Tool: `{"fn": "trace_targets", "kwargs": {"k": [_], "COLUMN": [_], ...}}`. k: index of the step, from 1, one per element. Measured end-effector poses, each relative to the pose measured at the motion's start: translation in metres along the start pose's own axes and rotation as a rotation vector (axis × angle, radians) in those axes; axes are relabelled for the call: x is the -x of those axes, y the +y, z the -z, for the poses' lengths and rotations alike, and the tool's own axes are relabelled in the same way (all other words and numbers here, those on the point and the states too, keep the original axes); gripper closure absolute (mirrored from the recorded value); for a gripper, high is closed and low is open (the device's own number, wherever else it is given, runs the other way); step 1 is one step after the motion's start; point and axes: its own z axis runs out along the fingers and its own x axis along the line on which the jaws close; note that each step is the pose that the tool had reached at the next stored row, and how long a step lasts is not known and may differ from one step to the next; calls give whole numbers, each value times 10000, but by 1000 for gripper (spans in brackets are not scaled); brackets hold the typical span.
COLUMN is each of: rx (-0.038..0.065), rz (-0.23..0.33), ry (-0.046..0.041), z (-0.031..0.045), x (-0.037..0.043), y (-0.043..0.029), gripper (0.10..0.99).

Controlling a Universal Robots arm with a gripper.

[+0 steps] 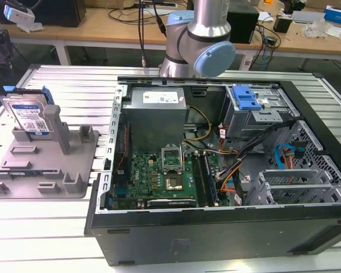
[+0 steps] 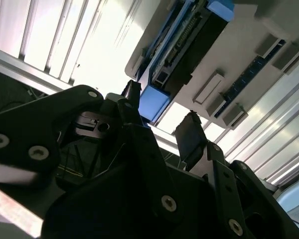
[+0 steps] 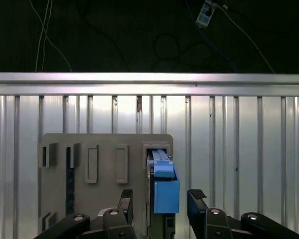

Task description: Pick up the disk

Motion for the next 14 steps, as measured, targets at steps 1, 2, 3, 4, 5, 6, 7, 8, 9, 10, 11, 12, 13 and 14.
{"fn": "trace_targets", "kwargs": {"k": [1, 2, 3, 4, 5, 6, 7, 8, 9, 10, 11, 12, 13, 14], "rx": [0, 1, 0, 1, 1, 1, 0, 0, 0, 1, 1, 0, 1, 1], "rz": [0, 0, -1, -1, -1, -1, -1, -1, -1, -1, -1, -1, -1, -1], "ry": [-1, 1, 0, 0, 1, 0, 0, 1, 0, 0, 1, 1, 0, 1], "z": [-10, -21, -35, -47, -53, -59, -65, -74, -79, -85, -92, -98, -106, -113], "x": [0, 0, 1, 1, 1, 1, 1, 1, 1, 2, 2, 2, 2, 3], "y": [0, -1, -1, -2, -2, -2, -2, -3, -3, -3, -3, -3, -3, -4], "gripper": [529, 529, 529, 529, 529, 529, 529, 529, 529, 529, 529, 529, 529, 529]}}
